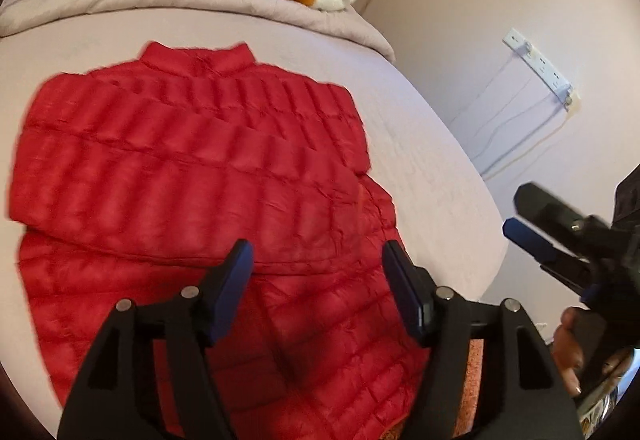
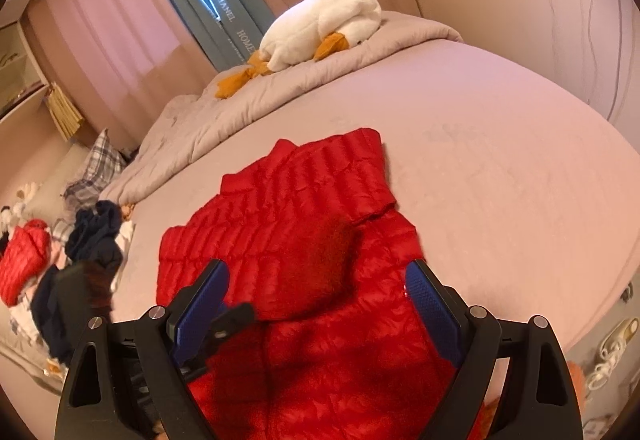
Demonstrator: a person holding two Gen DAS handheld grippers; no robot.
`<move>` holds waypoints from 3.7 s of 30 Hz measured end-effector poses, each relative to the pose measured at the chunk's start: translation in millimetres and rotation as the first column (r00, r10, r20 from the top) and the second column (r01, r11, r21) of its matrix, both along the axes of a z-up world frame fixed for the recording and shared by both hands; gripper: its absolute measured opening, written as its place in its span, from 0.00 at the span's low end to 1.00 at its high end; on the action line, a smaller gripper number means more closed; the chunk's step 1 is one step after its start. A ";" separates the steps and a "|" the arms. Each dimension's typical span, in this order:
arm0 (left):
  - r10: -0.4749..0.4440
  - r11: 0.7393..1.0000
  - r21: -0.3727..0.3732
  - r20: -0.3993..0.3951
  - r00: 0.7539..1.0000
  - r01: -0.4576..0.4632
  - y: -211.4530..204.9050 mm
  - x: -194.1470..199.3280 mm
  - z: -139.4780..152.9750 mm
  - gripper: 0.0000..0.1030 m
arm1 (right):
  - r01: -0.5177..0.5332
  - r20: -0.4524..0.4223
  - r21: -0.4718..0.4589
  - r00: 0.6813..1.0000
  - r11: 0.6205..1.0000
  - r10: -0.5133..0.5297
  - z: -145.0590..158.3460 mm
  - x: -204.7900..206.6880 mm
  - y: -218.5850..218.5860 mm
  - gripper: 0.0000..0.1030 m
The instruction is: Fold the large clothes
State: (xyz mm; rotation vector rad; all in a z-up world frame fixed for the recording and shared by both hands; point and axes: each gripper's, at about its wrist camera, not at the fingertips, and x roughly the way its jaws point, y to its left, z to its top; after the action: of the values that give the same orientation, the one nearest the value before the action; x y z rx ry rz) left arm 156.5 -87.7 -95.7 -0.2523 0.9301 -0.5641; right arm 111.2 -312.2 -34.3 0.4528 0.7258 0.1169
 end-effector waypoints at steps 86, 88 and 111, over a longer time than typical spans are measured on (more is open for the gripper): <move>0.594 0.802 0.062 0.019 0.804 -0.594 221.0 -57.5 7.3 0.94 | -0.338 0.229 -0.492 0.839 0.802 0.494 139.5 82.4 178.0 0.16; 0.587 0.807 0.067 0.015 0.809 -0.587 217.8 -54.2 5.3 0.94 | -0.334 0.220 -0.496 0.845 0.802 0.488 137.5 85.5 176.7 0.16; 0.470 0.881 0.083 -0.037 0.882 -0.466 167.6 22.6 -20.2 0.93 | -0.228 0.062 -0.444 0.957 0.866 0.284 77.5 136.3 97.7 0.16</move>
State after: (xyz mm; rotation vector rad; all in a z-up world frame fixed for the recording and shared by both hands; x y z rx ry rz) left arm 179.2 79.9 -115.9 -0.4161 0.9012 -0.0745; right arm 247.5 -214.5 43.2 -0.0817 0.6615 0.2268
